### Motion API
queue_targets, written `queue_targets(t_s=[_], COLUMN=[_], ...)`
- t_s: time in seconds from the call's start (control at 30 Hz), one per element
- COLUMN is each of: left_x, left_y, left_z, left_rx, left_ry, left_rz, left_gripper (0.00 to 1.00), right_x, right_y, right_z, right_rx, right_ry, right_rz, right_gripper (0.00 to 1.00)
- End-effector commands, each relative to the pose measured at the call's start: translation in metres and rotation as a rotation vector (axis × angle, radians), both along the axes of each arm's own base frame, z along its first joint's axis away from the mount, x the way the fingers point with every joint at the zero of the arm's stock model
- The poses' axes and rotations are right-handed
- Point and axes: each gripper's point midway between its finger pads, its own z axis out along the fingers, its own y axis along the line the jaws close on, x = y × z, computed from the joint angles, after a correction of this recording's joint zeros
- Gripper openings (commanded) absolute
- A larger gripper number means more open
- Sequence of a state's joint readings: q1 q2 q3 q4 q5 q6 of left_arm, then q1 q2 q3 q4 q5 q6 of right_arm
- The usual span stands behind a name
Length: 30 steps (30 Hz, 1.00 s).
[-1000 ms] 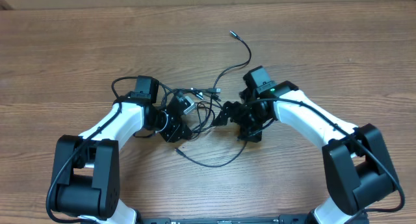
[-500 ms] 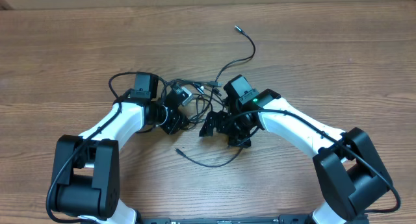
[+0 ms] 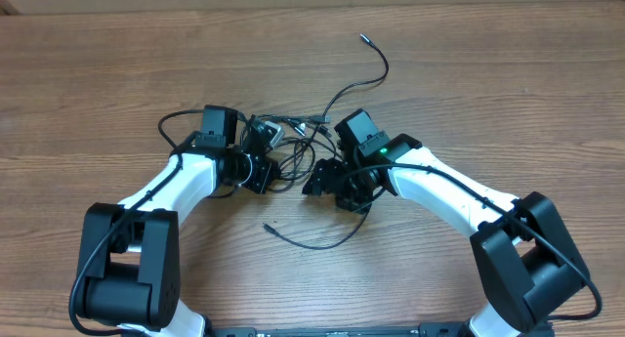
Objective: Untangle cables
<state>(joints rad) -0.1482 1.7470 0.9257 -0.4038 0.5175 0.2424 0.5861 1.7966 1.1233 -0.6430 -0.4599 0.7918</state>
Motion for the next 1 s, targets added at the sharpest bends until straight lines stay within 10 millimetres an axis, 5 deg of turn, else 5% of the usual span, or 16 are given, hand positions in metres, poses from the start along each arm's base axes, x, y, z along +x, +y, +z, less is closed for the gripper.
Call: queue_targets(t_s=[0.0,0.3,0.57,0.77,0.97], left_x=[0.014,0.035,0.036,0.033,0.028], left_y=[-0.013,-0.017,-0.019,-0.019,-0.02], left_z=[0.027,0.07,0.083,0.081,0.08], left_rx=[-0.118,-0.147,-0.195,-0.196,-0.202], left_ry=[0.047,0.083,0.203,0.231,0.267], left_rz=[0.088,0.15,0.292,0.312,0.321], left_gripper=[0.04,0.04,0.04,0.05,0.06], right_x=[0.005,0.01,0.024,0.027,0.036], right_y=[0.001,0.005,0.022,0.036,0.041], right_z=[-0.001,0.002,0.014,0.028,0.034], right_rx=[-0.003,0.016,0.108,0.201,0.226], right_ry=[-0.018,-0.044,-0.111,-0.134,-0.179], right_rz=[-0.019,-0.019,-0.004,0.03,0.023], right_gripper=[0.73,0.69,0.34,0.35,0.49])
